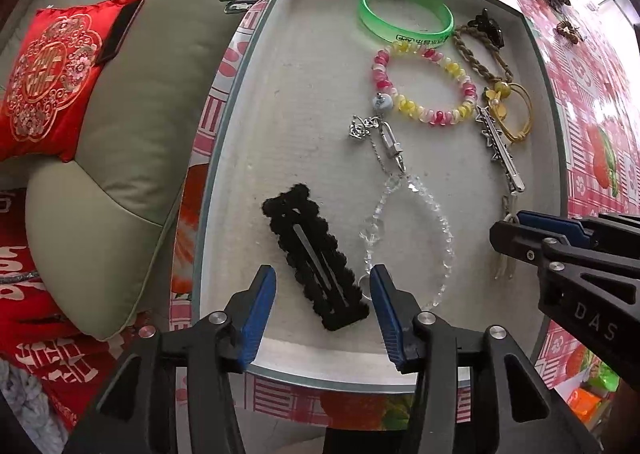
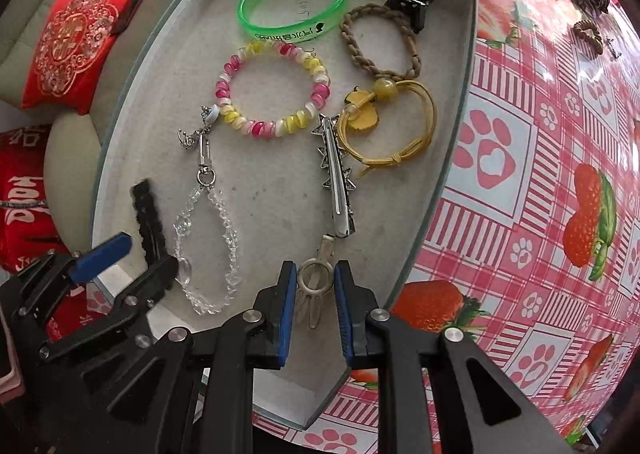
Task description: Organize jewelry
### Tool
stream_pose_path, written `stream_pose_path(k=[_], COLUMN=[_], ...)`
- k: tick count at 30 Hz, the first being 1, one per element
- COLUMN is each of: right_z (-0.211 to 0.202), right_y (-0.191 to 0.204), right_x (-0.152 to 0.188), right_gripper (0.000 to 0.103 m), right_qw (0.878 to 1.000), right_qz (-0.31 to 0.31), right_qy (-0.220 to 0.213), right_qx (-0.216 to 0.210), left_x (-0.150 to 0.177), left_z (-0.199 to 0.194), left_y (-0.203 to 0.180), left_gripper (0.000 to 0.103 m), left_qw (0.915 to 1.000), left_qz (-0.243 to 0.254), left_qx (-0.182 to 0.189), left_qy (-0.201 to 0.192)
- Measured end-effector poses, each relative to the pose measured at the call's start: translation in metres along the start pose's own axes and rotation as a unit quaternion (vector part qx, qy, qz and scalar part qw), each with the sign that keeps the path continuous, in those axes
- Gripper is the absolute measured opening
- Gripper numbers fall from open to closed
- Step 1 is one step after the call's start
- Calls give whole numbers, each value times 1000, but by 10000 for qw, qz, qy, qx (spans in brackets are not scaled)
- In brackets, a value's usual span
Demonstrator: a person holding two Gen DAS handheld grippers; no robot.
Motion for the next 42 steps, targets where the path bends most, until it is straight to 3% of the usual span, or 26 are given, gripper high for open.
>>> stream_pose_path(k=[12,27,33,37,42], right_z=[-4,-39,-61,-76,-90], right_y=[-5,-19,-31,-41,-49], right_x=[0,-13,-15,-13,-11], right_gripper=[23,41,42,50,51], right_qw=[9999,9994,9987,9983,9979], right_qz=[56,161,250,301,350], right_qy=[64,-242,-371,-453,-487], right_qx=[-84,-207,-225,-229,-238], left_x=[-2,-13,-14,-13,-13], left_z=[-6,-28,-42,-51,-61], left_y=[1,-1,-6,-3,-4], left_gripper=[56,56,56,56,56], left_qw=[10000,9997,9996,9996,9994], left_qz=[37,151,201,139,151], left_qx=[-60,-79,-72,-87,-78], left_qy=[4,-149,-203,-215,-291])
Point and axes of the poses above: each gripper's, at about its wrist camera, not at the fingertips, and z roughly the way its jaws point, y to its left, x to its underside, the point moved 7 cm from there along z, roughly the way its jaws point, and after that the axes turned 11 degrees about -y, right-handed, at the moved point
